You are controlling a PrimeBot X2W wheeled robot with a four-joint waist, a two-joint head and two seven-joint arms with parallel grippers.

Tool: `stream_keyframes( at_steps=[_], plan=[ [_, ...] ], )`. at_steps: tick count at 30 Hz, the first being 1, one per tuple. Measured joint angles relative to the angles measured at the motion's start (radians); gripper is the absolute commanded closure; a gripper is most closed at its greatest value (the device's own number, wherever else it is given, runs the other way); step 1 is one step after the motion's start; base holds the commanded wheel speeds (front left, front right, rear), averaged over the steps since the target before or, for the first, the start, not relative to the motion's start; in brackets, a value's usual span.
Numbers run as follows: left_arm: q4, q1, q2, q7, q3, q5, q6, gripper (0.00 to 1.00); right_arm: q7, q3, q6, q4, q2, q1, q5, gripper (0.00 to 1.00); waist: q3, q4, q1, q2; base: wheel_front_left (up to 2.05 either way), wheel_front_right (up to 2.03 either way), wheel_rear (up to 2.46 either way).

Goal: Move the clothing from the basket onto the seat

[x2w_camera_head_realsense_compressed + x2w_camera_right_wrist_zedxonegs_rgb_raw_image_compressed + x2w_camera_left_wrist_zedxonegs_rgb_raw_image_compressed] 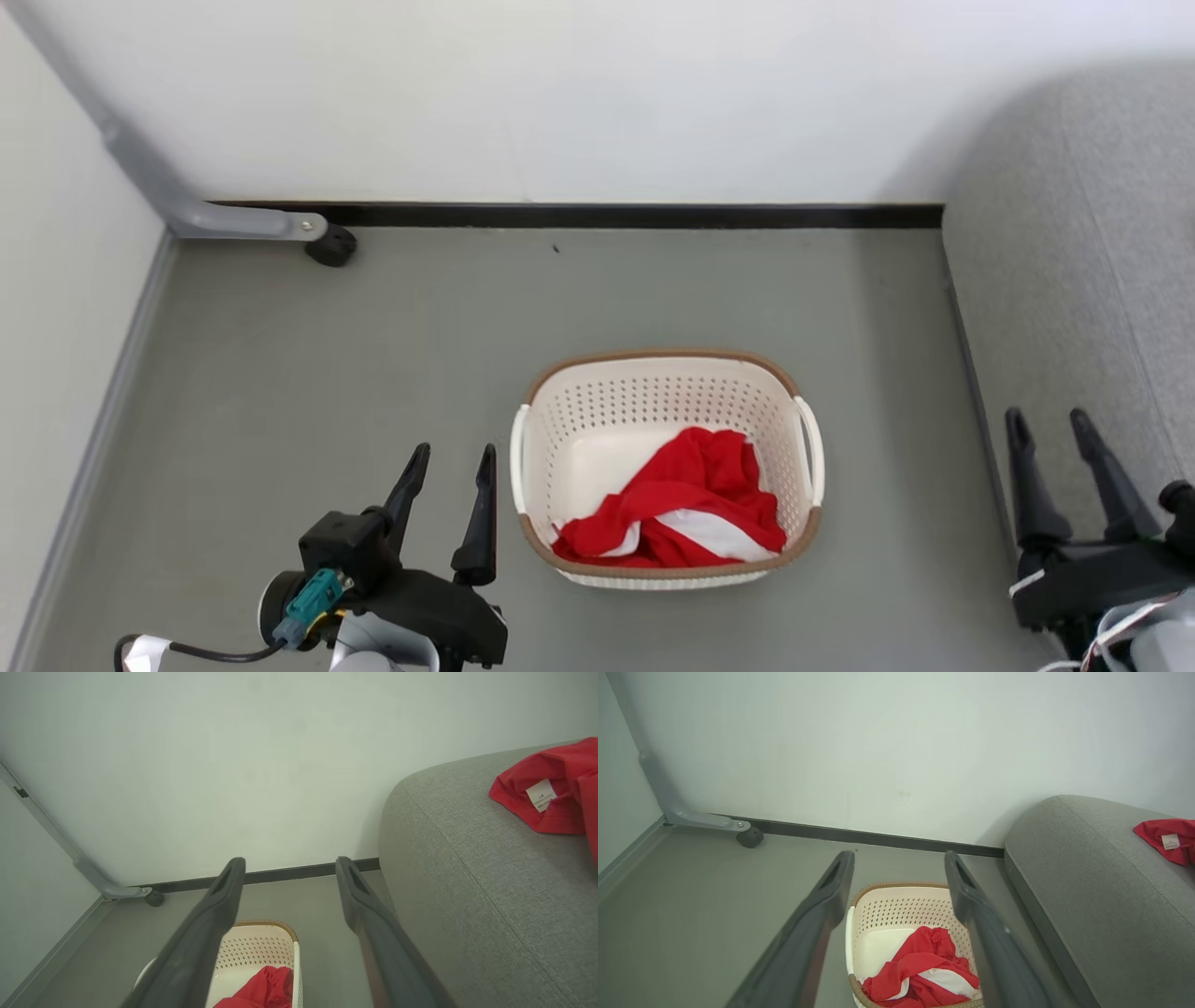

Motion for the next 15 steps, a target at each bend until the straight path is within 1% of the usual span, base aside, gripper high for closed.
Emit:
stream_keyframes(
  at_steps=[3,10,15],
  plan=[
    [0.015,0.008,0.002,-0.001,0.012,-0.004,0.000,0.00,0.000,0.010,-0.008,0.011,0.016,0.022,-0.019,0.00,-0.032,0.029,0.0000,-0.0001,0.00,0.00,0.00],
    [0.036,0.061,0.021,-0.009,0.047,-0.007,0.009,0.00,0.000,0.047,-0.007,0.023,0.062,0.055,-0.043,0.00,-0.102,0.078,-0.0001,0.0000,0.00,0.00,0.00],
    [0.041,0.079,0.029,-0.013,0.067,-0.007,0.009,0.00,0.000,0.047,-0.007,0.024,0.071,0.059,-0.065,0.00,-0.131,0.096,0.0000,0.0001,0.00,0.00,0.00]
  ],
)
